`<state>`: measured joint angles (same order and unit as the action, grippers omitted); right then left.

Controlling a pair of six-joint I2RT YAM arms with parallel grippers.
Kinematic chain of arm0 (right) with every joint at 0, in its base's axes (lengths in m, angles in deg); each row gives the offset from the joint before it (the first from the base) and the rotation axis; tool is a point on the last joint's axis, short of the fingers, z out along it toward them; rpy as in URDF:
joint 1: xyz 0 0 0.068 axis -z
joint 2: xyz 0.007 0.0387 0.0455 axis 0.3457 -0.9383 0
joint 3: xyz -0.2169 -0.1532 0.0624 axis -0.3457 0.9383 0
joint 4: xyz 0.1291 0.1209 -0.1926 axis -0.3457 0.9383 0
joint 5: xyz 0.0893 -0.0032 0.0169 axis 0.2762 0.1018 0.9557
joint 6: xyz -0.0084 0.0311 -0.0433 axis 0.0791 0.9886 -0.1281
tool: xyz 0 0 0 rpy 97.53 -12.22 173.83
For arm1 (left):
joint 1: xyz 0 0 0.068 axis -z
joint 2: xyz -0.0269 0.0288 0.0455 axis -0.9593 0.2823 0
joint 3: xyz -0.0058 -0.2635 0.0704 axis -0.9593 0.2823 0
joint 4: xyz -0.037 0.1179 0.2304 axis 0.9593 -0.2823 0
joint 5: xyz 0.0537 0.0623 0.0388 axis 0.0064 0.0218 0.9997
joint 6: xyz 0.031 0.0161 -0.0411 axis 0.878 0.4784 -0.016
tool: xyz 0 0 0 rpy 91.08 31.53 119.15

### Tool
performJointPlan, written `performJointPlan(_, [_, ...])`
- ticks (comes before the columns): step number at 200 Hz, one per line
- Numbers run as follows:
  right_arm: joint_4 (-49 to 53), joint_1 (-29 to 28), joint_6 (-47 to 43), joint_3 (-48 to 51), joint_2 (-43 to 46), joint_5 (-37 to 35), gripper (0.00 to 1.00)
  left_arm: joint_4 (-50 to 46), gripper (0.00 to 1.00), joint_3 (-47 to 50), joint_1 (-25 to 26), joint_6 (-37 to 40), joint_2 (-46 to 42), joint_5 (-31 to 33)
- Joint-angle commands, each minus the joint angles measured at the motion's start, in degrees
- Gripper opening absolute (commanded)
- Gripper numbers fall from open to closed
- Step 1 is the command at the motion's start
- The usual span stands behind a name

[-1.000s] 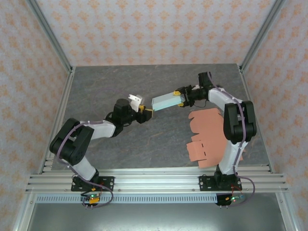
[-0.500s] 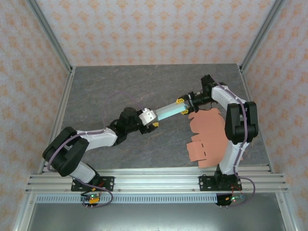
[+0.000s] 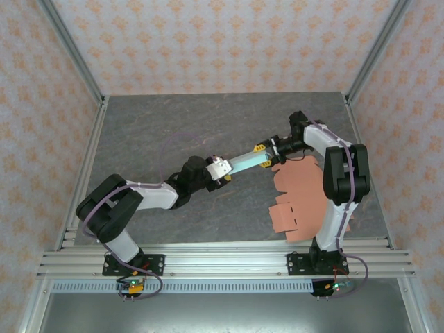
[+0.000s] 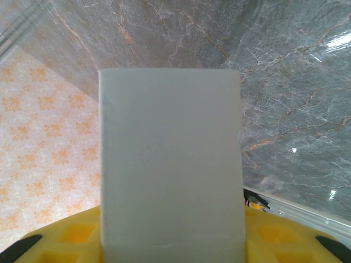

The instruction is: Fold the paper box

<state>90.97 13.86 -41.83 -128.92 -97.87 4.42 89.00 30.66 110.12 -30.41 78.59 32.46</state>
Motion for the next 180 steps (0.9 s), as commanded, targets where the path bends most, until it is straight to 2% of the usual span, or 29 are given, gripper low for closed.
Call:
performJointPlan(1, [3.76,-0.66,1.31,0.93,-1.36,0.48,0.44,6.75,0.65,-0.01,-0.01,-0.96,-0.61,3.32])
performJointPlan(35, [4.13,-1.35,1.43,0.35,-2.47,0.55,0.44,5.61,0.61,-0.68,0.14,-1.02,-0.43,-2.81])
performJointPlan(68, [4.60,-1.45,1.83,-1.44,-3.48,-1.30,0.46,7.78,0.44,-1.16,1.10,-3.45,1.47,-7.06])
performJointPlan(96, [2.69,-1.41,3.37,-1.82,-3.50,-2.53,0.54,9.71,0.40,0.20,1.12,-6.11,1.48,-7.34])
performJointPlan(137, [-4.34,-0.60,5.88,-0.55,0.08,-8.19,0.71,5.69,0.37,0.16,1.10,-6.83,1.86,-9.03])
performJointPlan(159, [-11.92,0.54,8.82,1.35,3.91,-10.16,0.76,7.08,0.36,0.58,0.63,-9.59,2.19,-8.42])
performJointPlan(180, [-13.84,0.83,7.41,0.75,6.76,-12.55,0.79,2.07,0.36,-1.63,-0.10,-10.55,2.02,-9.30])
